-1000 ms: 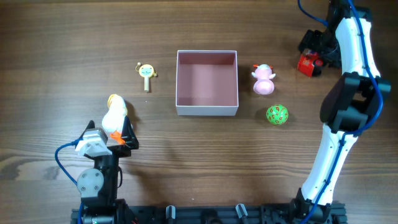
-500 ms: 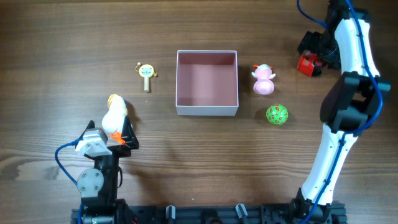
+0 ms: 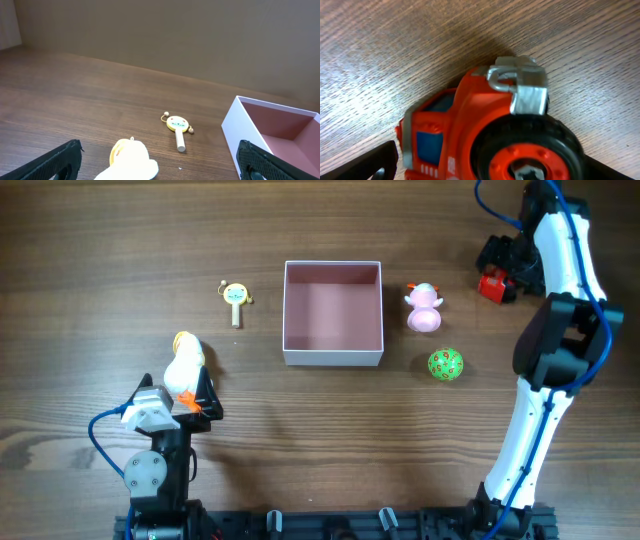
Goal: Pack container
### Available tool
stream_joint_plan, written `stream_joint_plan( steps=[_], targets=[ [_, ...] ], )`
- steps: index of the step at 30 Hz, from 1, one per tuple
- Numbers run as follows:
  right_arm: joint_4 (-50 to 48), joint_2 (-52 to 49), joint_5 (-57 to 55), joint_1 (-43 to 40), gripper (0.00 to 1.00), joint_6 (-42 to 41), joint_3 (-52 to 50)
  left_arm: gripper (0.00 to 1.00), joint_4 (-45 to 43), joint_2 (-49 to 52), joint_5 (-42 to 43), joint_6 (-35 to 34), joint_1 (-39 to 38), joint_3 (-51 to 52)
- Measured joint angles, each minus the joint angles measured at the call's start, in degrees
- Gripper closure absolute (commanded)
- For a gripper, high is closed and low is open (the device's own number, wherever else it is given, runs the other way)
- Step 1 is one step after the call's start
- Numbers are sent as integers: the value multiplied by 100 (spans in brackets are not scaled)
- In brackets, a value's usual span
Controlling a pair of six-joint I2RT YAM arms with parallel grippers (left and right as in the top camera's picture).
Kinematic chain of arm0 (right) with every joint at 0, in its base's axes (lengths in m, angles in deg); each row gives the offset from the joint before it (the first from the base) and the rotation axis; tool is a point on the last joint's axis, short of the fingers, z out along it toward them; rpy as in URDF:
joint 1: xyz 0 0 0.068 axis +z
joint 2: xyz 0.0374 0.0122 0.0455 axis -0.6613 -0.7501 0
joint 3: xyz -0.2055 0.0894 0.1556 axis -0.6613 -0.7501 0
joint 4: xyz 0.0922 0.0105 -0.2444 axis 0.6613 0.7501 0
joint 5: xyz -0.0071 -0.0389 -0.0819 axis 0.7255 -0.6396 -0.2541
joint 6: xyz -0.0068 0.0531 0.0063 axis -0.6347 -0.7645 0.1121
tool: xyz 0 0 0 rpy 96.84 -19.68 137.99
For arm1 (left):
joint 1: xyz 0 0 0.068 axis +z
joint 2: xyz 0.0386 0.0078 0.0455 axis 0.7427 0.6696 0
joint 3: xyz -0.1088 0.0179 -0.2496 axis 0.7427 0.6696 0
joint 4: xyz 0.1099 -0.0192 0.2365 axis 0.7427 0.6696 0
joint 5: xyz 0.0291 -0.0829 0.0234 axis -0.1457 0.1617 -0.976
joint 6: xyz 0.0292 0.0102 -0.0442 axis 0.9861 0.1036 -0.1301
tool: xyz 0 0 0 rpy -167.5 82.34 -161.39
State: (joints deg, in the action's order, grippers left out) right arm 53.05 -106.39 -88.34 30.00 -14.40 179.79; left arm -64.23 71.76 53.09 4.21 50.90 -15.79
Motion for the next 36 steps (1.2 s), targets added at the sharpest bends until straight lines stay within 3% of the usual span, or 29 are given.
stream_joint_plan(
  steps=[28, 36],
  targets=[
    [179, -2, -57, -2, 32, 0, 0, 0, 0, 0, 0, 0, 0, 0],
    [85, -2, 367, -2, 41, 2, 46, 0, 0, 0, 0, 0, 0, 0]
  ],
)
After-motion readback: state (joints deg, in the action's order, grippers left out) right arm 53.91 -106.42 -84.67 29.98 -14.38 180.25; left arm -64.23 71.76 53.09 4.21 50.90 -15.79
